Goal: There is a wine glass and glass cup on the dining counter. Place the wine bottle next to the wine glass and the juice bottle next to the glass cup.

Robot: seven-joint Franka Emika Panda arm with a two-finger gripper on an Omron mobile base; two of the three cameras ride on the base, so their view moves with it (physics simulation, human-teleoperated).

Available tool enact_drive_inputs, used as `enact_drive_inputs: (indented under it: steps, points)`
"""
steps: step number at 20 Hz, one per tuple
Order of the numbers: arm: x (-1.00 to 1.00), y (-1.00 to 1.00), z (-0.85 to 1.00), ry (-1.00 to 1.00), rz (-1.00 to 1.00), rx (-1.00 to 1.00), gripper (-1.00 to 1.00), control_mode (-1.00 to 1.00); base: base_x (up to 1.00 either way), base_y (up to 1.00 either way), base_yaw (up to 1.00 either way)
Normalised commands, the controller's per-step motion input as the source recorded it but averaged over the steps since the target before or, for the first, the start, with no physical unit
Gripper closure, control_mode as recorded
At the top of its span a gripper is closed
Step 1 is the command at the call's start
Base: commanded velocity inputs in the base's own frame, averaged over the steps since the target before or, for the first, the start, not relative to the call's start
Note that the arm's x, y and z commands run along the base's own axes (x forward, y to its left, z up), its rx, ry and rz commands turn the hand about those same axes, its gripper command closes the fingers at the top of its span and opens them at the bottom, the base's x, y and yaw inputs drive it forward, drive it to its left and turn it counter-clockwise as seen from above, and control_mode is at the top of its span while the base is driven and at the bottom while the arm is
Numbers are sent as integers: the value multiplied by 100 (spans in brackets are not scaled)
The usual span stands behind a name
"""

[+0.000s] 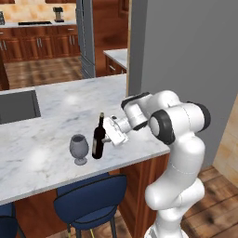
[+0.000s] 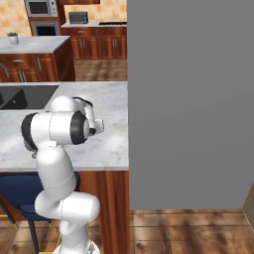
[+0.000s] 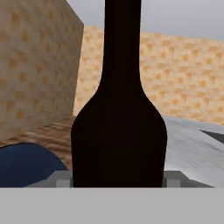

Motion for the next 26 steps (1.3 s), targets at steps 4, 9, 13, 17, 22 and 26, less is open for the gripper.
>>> enact_drive_inputs:
  steps: [4, 9, 13, 17, 22, 26]
  points:
    - [18, 8, -18, 0, 2, 0, 100, -100, 0, 0, 0]
    - [3, 12, -31, 0, 2, -4, 100, -100, 0, 0, 0]
    - [0, 14, -34, 0, 0, -5, 100, -100, 0, 0, 0]
    - [0, 7, -35, 0, 0, -5, 100, -100, 0, 0, 0]
    - [0, 0, -30, 0, 0, -3, 100, -100, 0, 0, 0]
    - [-1, 0, -24, 0, 0, -2, 100, -100, 0, 0, 0]
